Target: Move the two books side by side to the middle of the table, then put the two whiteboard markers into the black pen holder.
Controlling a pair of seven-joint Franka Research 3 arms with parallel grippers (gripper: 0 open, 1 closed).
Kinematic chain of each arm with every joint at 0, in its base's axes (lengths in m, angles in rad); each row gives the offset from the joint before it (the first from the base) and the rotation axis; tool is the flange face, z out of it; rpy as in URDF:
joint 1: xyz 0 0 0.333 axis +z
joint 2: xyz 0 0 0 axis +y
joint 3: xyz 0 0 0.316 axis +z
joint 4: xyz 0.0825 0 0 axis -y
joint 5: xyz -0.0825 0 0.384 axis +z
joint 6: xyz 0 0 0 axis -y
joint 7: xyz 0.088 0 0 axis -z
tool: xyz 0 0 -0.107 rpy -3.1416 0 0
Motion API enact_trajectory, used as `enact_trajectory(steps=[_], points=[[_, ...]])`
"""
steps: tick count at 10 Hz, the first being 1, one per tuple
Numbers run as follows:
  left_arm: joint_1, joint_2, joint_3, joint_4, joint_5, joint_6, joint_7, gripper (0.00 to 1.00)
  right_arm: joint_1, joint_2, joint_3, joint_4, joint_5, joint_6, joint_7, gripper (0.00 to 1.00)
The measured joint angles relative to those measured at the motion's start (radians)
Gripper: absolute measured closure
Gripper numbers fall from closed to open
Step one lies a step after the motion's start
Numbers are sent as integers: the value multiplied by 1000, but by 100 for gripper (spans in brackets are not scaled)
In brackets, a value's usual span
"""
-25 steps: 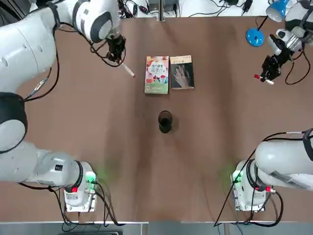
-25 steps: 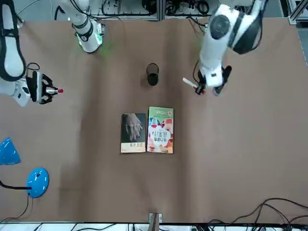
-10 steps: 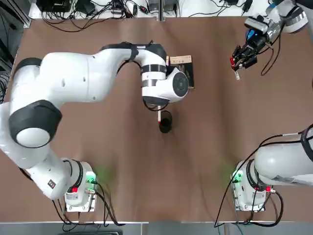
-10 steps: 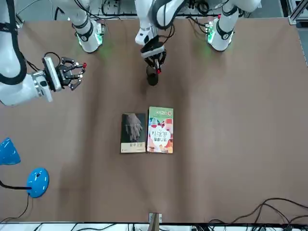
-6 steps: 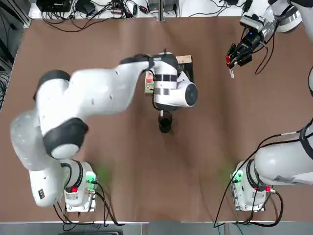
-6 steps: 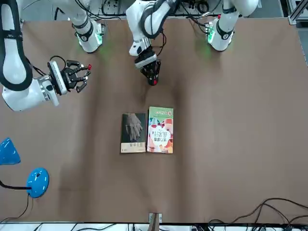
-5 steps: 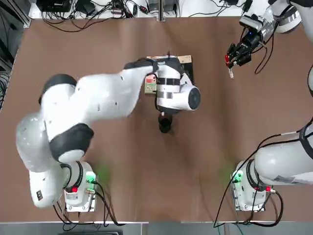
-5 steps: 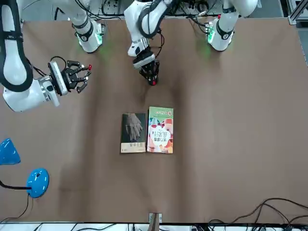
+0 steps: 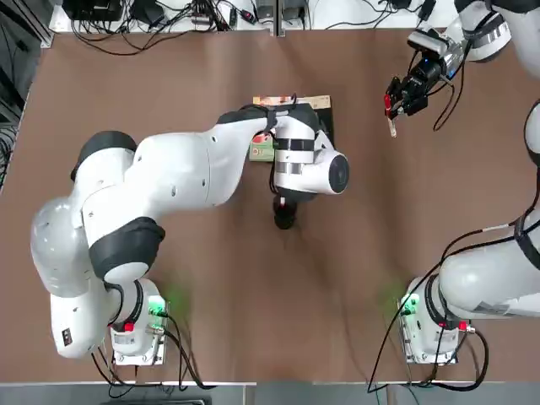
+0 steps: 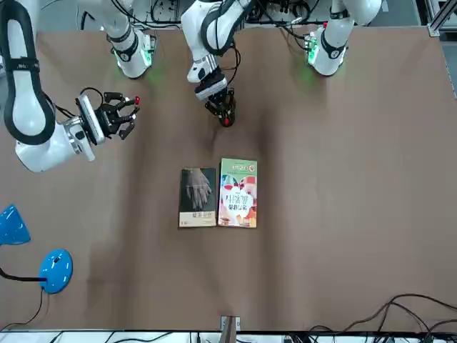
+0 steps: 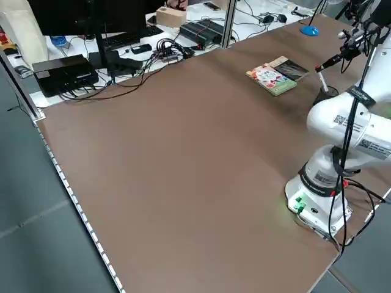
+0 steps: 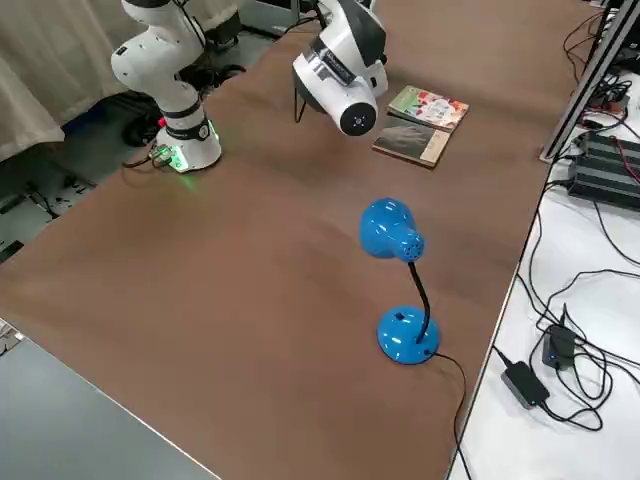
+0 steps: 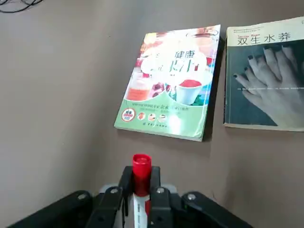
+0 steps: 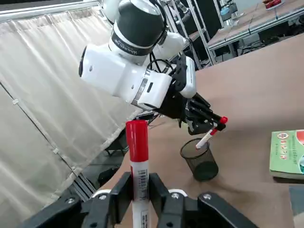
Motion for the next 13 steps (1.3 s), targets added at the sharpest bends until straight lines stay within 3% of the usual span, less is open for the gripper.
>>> enact_trajectory(steps=[2, 3, 4, 8, 13], points=[[-2, 0, 0, 2, -21, 0, 3, 56, 2, 9, 0, 1, 3, -6, -14, 78], [-2, 0, 0, 4, -23, 0, 4, 53, 9, 16, 0, 1, 14, -6, -19, 78], [-2, 0, 0, 5, -23, 0, 4, 39, 17, 22, 0, 1, 31, -7, -26, 78], [31, -43, 11, 25, -59, -10, 95, 31, 60, 48, 0, 13, 104, -7, -35, 78], [343, -227, 16, 27, -240, -62, 502, 29, 190, 111, 1, 17, 205, -1, -76, 78]])
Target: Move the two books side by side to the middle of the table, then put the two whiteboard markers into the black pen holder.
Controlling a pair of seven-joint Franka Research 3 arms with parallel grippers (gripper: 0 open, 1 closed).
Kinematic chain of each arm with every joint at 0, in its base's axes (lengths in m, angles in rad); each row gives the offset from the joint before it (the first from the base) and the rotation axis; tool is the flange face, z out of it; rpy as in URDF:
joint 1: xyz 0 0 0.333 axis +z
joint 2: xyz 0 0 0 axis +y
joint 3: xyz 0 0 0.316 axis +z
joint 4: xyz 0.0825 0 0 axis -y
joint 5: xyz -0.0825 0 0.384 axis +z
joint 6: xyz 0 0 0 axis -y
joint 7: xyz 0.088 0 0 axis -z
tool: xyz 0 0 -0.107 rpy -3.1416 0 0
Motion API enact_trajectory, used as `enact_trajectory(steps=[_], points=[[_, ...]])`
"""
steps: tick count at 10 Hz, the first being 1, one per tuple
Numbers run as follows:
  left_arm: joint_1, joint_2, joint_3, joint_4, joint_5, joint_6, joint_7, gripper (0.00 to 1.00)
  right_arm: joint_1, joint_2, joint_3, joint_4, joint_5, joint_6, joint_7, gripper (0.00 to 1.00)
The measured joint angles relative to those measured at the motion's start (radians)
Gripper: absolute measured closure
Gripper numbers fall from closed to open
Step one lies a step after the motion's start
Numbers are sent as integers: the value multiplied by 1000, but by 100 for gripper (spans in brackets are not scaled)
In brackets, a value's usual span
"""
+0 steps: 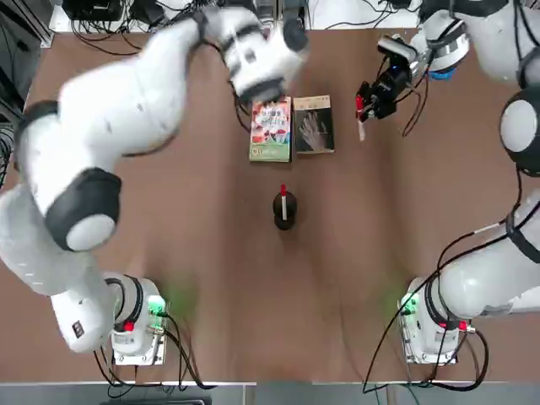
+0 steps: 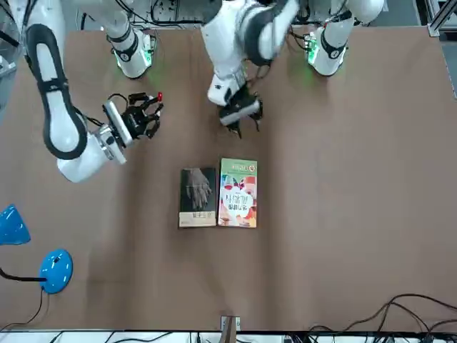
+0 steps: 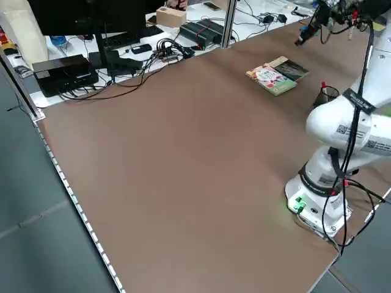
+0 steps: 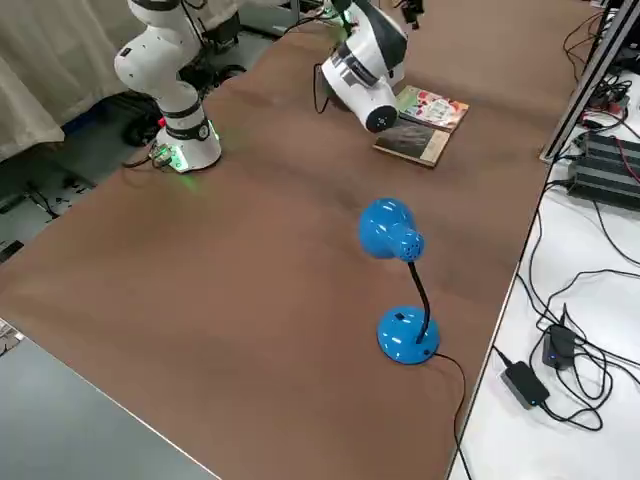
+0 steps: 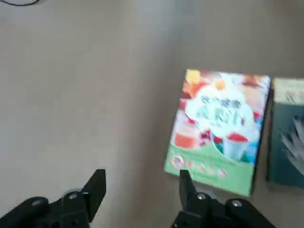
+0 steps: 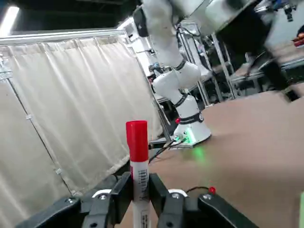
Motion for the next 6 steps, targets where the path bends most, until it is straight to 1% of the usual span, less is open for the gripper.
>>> enact_trajectory(steps=[2, 5, 6], points=[[150, -66, -1, 0, -71, -1, 173, 29, 86, 39, 1, 1, 73, 34, -21, 78], [333, -140, -3, -2, -156, -6, 397, 29, 241, 66, 1, 10, 208, 162, -53, 78], [390, -164, -3, -2, -184, -13, 475, 26, 290, 84, 1, 10, 250, 198, -79, 78]])
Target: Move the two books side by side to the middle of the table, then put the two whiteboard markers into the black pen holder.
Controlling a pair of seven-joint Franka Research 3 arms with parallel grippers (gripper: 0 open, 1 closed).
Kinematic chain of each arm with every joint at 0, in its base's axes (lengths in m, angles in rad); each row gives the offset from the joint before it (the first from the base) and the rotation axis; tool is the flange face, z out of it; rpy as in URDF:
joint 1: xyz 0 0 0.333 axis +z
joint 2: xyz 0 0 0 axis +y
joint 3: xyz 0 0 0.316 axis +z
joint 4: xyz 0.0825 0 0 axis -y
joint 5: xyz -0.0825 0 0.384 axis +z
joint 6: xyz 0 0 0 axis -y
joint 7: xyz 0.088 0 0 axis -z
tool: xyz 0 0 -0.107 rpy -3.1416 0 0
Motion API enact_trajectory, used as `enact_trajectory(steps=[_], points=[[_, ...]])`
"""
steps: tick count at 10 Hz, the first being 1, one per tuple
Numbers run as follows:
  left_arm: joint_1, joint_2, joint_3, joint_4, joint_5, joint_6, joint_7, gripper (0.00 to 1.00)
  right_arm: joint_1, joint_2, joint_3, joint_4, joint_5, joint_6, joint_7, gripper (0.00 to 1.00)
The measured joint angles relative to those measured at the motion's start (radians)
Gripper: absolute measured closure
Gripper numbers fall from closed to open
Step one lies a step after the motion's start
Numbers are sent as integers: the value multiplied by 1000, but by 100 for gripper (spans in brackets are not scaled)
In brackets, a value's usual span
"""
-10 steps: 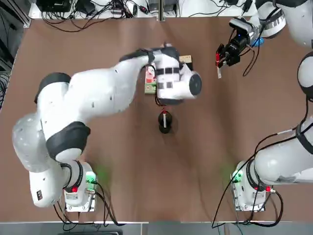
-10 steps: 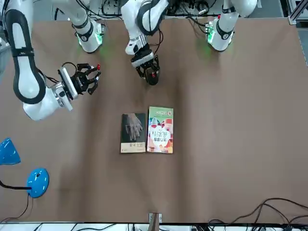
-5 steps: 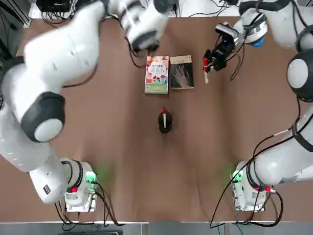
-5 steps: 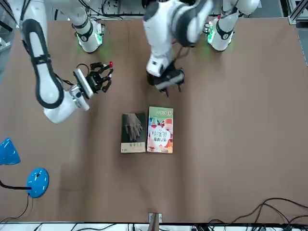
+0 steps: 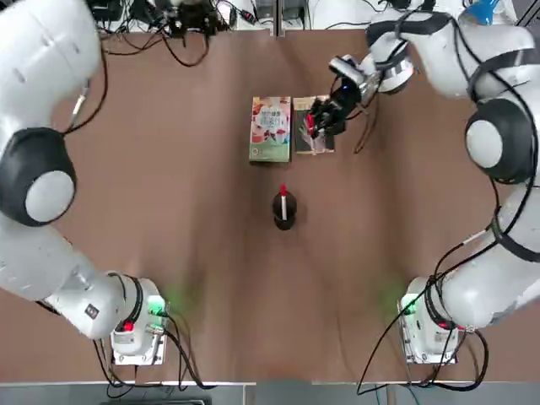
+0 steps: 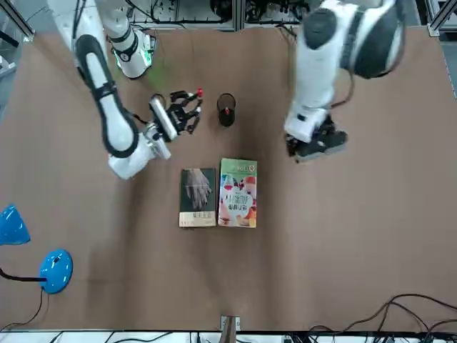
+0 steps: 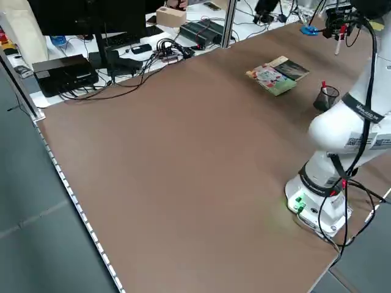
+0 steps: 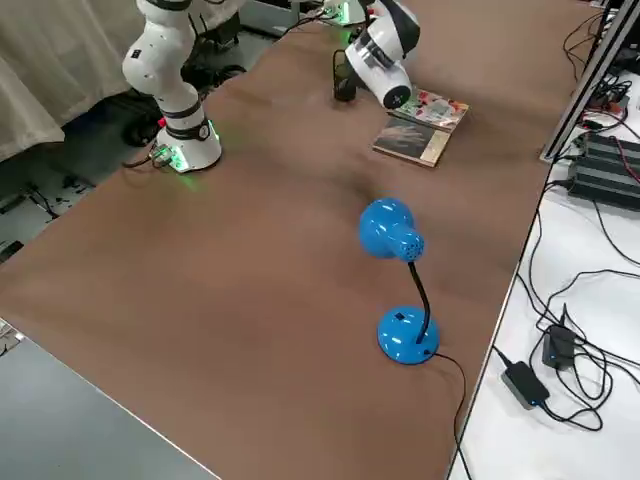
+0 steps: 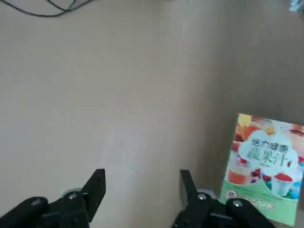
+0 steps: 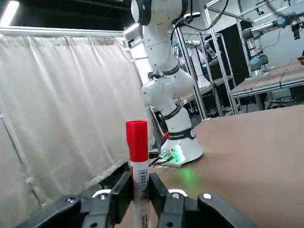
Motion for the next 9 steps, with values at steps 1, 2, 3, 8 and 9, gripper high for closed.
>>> enact_trajectory(steps=[1, 2, 3, 8, 9], points=[[58, -28, -1, 0, -32, -17, 82, 26, 45, 27, 0, 0, 35, 33, -37, 78], [116, -58, -1, 0, -68, -38, 171, 24, 76, 57, 0, 0, 57, 52, -76, 78], [179, -89, -1, -1, -107, -63, 273, 22, 95, 86, 0, 0, 72, 55, -118, 78], [404, -188, -2, -23, -199, -179, 683, 0, 124, 165, -1, -7, 83, 49, -239, 78], [432, -192, -2, -31, -203, -180, 727, 0, 136, 179, -1, -14, 97, 48, -269, 78]])
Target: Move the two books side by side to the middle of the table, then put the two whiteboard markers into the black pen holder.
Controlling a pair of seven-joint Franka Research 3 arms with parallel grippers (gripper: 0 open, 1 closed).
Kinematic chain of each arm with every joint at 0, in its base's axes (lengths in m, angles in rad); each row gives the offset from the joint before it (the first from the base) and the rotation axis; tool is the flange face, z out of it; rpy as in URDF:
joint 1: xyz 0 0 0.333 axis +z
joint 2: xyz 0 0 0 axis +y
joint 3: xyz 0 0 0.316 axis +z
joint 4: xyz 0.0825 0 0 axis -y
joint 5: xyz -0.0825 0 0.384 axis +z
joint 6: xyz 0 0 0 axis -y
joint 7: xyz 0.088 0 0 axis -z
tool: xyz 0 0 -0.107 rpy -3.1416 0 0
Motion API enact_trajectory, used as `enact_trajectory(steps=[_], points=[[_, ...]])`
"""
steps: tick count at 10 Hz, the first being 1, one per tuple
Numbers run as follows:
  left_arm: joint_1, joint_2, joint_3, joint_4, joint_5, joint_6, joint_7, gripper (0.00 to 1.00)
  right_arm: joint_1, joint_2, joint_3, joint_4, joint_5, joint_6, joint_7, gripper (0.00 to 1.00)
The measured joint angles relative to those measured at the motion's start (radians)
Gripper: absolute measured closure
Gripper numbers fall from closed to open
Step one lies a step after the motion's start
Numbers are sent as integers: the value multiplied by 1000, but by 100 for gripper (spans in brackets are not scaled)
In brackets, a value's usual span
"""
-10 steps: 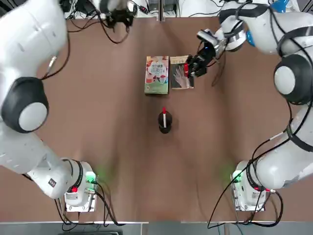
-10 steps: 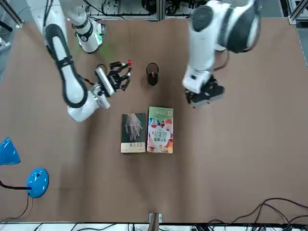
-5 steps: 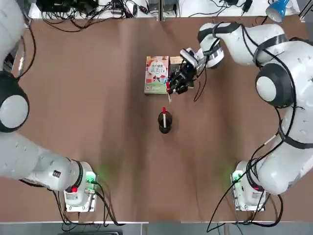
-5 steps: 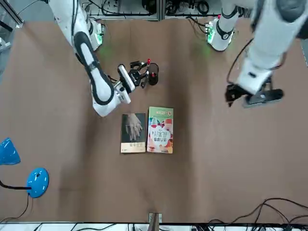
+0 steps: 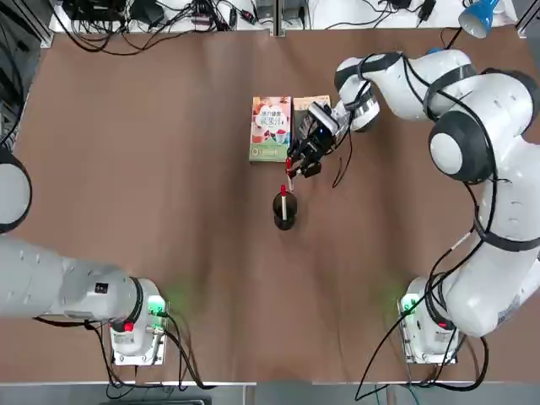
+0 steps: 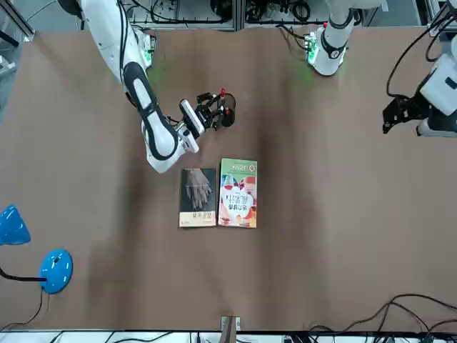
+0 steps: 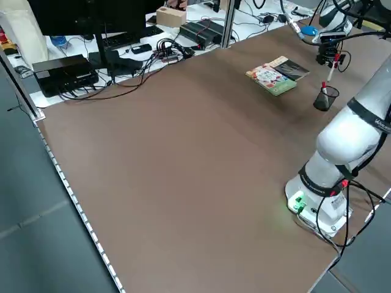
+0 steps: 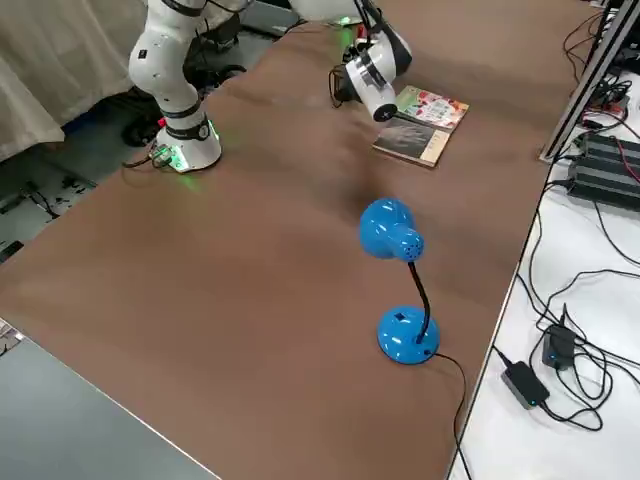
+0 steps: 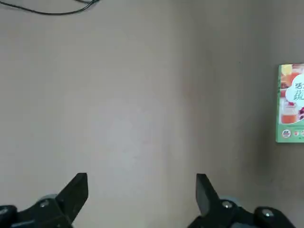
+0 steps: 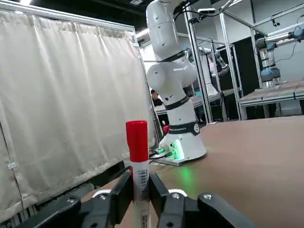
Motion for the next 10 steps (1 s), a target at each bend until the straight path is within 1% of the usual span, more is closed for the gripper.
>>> enact_trajectory(steps=[1, 3, 5, 7, 8, 10], points=[[22, 0, 1, -7, -8, 0, 30, 0, 12, 18, 0, -4, 8, -1, -29, 78], [37, 0, 3, -14, -10, 0, 35, 0, 25, 34, 0, -4, 15, -3, -47, 78], [54, 5, 5, -16, -16, 1, -36, 0, 31, 34, 0, -8, 15, -4, -49, 78], [67, 17, 5, -13, -24, 4, -39, 0, 32, 38, 0, -16, 16, -4, -59, 78], [65, 35, 3, 3, -25, 11, -36, 0, 34, 42, 0, -16, 17, -4, -60, 78], [58, 97, -4, 75, -25, 18, -35, 2, 40, 54, 0, -16, 30, -3, -64, 78]])
